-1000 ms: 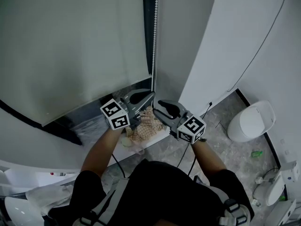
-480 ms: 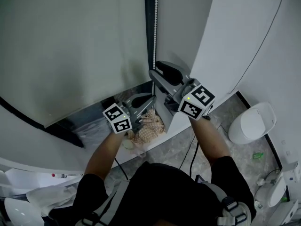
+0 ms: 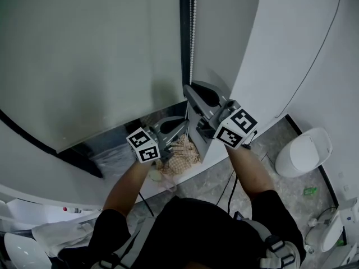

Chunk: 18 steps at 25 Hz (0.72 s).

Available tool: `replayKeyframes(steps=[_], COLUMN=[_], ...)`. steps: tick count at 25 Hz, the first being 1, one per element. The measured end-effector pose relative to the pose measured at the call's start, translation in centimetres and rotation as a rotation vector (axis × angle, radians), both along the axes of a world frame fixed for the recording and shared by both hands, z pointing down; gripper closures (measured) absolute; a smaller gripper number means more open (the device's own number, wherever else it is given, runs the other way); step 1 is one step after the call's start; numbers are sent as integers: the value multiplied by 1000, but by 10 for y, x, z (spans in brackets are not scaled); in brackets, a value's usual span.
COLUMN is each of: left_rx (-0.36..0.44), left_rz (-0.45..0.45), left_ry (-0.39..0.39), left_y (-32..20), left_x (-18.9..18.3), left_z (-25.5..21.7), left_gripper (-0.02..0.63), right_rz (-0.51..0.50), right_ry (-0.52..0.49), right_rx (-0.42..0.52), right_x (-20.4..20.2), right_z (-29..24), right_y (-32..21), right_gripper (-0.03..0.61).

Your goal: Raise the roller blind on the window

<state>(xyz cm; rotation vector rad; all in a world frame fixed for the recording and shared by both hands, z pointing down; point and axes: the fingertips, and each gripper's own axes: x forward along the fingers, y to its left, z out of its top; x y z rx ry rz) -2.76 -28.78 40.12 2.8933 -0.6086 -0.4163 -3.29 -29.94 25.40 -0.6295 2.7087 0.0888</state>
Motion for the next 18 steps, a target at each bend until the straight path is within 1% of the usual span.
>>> replayKeyframes(steps=[3, 5, 8, 10, 12, 14, 15, 16, 17, 18], left_rx=[-19, -71, -178, -209, -209, -188, -168, -147, -127, -109], left_rz=[4, 0, 11, 27, 39, 46, 53, 66, 81, 92], left_ry=[-23, -53, -106, -161, -193, -212, -228, -244, -254, -253], left_y=[1, -4, -2, 7, 13, 15, 15, 16, 18, 19], left_x=[5, 5, 5, 7, 9, 9, 9, 8, 5, 1], left_z=[13, 38, 91, 118, 129, 128, 126, 122, 117, 109], left_gripper=[609, 608, 609, 607, 607, 604, 575, 517, 486, 469], right_rz=[35, 58, 49, 40, 38, 37, 36, 34, 30, 25], right_ry=[67, 148, 239, 273, 277, 274, 280, 284, 284, 279], right_rx=[44, 44, -19, -52, -66, -70, -71, -73, -81, -90], right_x=[-2, -7, -10, -9, -5, -2, -1, -1, 0, 2], right_z=[14, 41, 95, 124, 135, 136, 136, 136, 136, 137], right_y=[8, 6, 5, 9, 13, 12, 10, 8, 6, 5], right_gripper=[561, 560, 560, 560, 560, 560, 560, 560, 560, 560])
